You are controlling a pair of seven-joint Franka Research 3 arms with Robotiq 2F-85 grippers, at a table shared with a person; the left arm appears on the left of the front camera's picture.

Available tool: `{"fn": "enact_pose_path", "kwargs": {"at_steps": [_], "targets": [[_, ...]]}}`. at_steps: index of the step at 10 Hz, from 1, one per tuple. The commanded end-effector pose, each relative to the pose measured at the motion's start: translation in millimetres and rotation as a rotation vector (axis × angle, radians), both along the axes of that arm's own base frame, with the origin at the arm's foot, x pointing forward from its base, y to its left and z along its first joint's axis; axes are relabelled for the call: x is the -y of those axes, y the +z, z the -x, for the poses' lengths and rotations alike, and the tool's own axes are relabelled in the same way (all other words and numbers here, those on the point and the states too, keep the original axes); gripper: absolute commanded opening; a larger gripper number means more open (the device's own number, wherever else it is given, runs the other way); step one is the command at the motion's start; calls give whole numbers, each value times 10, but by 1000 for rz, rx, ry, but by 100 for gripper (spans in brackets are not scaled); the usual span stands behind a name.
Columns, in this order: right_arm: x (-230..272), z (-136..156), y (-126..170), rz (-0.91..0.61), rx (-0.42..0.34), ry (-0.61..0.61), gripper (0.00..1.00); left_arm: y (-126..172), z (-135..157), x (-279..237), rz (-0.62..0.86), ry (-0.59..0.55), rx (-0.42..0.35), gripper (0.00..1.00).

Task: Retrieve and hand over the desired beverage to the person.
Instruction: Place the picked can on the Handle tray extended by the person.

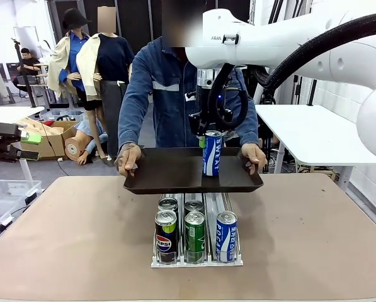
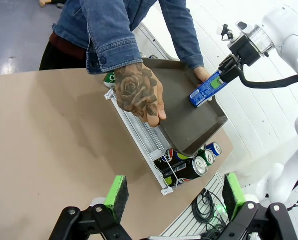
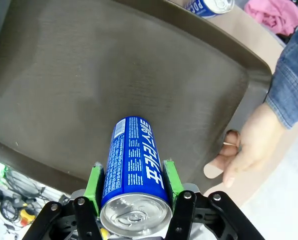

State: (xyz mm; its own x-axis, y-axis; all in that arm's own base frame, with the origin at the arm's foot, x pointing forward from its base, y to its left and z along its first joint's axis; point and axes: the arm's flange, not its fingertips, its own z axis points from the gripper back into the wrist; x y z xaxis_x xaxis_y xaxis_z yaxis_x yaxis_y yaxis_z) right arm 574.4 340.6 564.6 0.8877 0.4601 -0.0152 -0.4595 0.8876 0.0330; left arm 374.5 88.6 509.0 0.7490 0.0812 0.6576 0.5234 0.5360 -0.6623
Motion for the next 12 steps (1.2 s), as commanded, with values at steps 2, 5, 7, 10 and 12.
{"fn": "enact_pose_path", "kwargs": {"at_steps": [2, 5, 7, 10, 12], "targets": [[-63, -78, 95, 16, 28, -17, 36, 2, 13, -17, 9, -5, 9, 100], [-62, -99, 101, 15, 12, -14, 86, 2, 13, -17, 9, -5, 9, 100], [-57, -97, 153, 11, 25, -11, 100, 2, 13, -17, 9, -5, 9, 100], [-42, -76, 237, 35, 36, -11, 100, 2, 13, -17, 9, -5, 9, 100], [-10, -13, 314, 70, 52, -21, 100, 2, 13, -17, 9, -5, 9, 100]]}}
